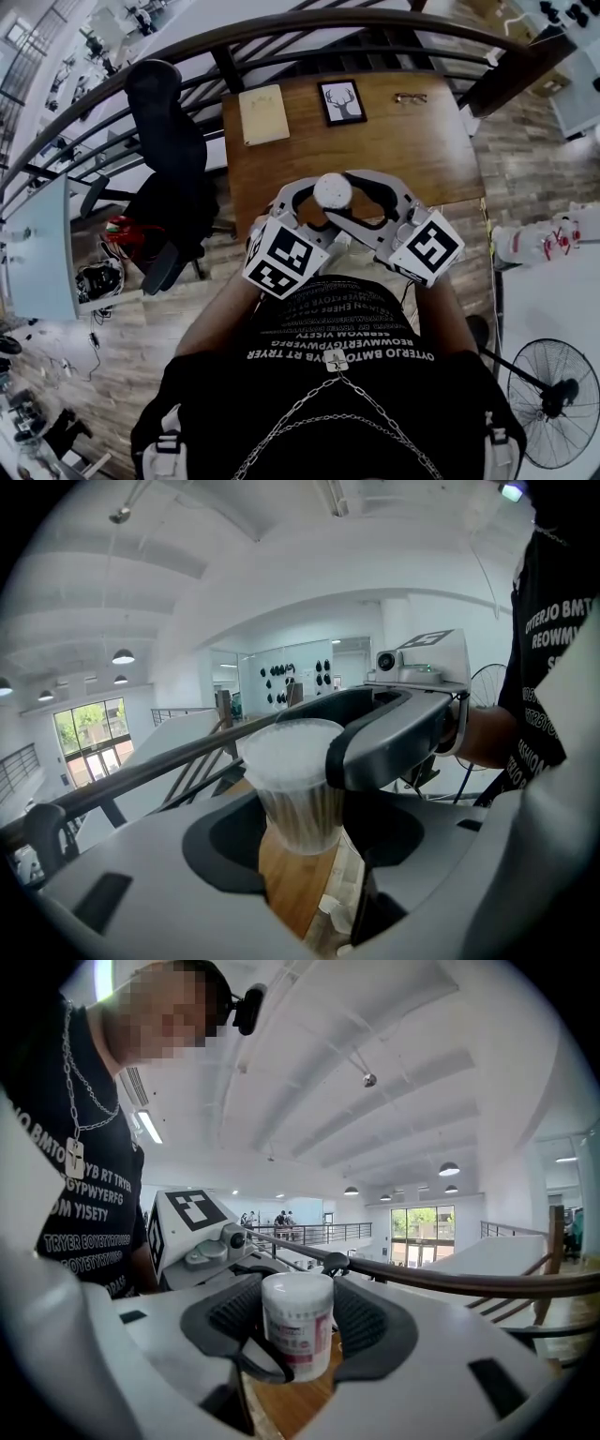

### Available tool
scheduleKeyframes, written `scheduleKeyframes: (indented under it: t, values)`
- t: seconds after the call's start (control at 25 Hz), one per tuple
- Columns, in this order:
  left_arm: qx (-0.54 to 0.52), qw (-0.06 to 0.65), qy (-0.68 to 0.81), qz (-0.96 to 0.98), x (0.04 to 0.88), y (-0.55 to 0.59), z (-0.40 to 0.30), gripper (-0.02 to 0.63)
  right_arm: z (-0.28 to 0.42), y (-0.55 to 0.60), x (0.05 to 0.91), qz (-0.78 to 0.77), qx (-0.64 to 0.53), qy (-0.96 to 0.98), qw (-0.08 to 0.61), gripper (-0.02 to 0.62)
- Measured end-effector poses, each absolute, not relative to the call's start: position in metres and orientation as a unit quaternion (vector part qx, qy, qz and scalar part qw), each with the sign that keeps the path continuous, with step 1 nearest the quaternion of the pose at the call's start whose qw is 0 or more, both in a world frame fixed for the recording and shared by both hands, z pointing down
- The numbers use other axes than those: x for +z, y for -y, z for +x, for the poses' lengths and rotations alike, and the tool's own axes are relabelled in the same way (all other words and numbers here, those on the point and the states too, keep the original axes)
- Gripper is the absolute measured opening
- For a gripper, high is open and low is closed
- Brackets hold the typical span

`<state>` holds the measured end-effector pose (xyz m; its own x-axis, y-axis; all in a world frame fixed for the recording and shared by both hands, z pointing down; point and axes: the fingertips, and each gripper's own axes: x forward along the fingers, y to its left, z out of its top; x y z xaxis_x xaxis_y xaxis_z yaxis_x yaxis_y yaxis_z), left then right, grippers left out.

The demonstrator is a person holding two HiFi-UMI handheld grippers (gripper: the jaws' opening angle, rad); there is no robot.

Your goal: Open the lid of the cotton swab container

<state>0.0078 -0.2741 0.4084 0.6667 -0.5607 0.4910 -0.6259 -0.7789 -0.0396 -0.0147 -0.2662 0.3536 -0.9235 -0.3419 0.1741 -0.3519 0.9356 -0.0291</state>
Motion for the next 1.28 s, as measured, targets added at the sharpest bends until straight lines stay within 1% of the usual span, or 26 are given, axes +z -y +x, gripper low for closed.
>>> scheduleKeyframes:
  t: [0.48, 0.68, 0.88, 1.0, 1.16, 1.28]
  values:
    - [0.247, 0.064, 0.323, 0.911, 0.411, 0.271, 0.008, 0.270, -0.014, 0.263, 0.356, 0.182, 0.028, 0.980, 0.079, 0.244]
    - [0.250, 0.063, 0.321, 0.911, 0.411, 0.269, 0.007, 0.268, -0.011, 0.266, 0.356, 0.167, 0.079, 0.981, 0.060, 0.238]
    - [0.276, 0.071, 0.310, 0.907, 0.422, 0.265, 0.006, 0.260, -0.021, 0.256, 0.361, 0.187, -0.028, 0.975, 0.119, 0.239]
    - [0.286, 0.074, 0.303, 0.906, 0.425, 0.263, 0.006, 0.259, -0.022, 0.255, 0.363, 0.183, -0.047, 0.973, 0.129, 0.239]
    - [0.286, 0.073, 0.300, 0.907, 0.425, 0.263, 0.009, 0.262, -0.018, 0.256, 0.361, 0.180, -0.003, 0.977, 0.113, 0.245]
    - [0.263, 0.076, 0.301, 0.913, 0.419, 0.262, 0.013, 0.267, -0.013, 0.254, 0.349, 0.174, 0.032, 0.982, 0.068, 0.256]
